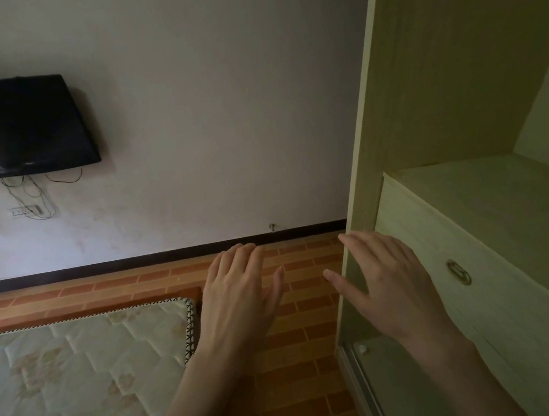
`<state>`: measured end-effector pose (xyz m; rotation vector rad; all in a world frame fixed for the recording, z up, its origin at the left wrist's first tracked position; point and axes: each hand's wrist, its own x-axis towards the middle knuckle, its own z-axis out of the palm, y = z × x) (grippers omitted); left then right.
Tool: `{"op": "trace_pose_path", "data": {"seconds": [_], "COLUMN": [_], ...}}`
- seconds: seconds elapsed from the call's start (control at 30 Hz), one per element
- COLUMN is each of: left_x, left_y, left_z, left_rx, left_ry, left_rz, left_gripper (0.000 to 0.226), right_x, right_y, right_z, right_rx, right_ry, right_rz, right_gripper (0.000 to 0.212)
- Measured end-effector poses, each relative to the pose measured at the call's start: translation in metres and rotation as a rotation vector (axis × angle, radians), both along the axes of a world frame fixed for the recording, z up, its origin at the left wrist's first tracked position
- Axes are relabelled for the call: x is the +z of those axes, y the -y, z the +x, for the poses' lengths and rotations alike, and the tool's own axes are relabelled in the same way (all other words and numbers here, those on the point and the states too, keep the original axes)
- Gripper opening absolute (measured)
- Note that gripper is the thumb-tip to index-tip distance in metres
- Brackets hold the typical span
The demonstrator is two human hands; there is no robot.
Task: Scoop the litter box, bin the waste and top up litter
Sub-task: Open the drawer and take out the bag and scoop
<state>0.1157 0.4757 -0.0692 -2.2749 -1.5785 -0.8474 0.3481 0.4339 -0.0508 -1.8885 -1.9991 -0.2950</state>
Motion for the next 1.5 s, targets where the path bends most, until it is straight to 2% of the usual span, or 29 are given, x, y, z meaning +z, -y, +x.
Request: {"op": "trace_pose_path", "data": {"seconds": [0.4,0.53,0.77,0.9,1.0,1.3,1.5], "left_x": [-0.012,-0.017,-0.036,-0.055,-0.068,-0.092,-0.112], "left_y": [-0.174,-0.214,-0.262,-0.285,-0.298,-0.309,-0.315], "left_z": [-0.011,0.004,0.053,0.096,0.134,0.219,0.253], "left_rx": [-0.261,-0.364,-0.555,-0.647,-0.717,-0.917,-1.022], "left_ry": [0.03,0.019,0.027,0.074,0.091,0.041,-0.007], "left_rz": [-0.023,-0.026,-0.049,-0.053,-0.078,-0.062,-0.139], "left_gripper": [0.057,0.05,0.05,0.047,0.047,0.051,0.049], "right_x": [-0.029,-0.038,-0.048,-0.058,-0.063,-0.096,-0.114], "right_y": [-0.13,-0.152,-0.165,-0.163,-0.163,-0.17,-0.163], "right_z": [-0.032,-0.028,0.002,0.034,0.057,0.105,0.111], "right_rx": [-0.237,-0.341,-0.525,-0.649,-0.731,-0.889,-1.008], "right_ry": [-0.113,-0.079,-0.041,-0.057,-0.068,-0.121,-0.128], "right_rz": [-0.004,-0.004,-0.024,-0.042,-0.051,-0.047,0.007], "right_gripper": [0.076,0.073,0.071,0.079,0.075,0.069,0.064]}}
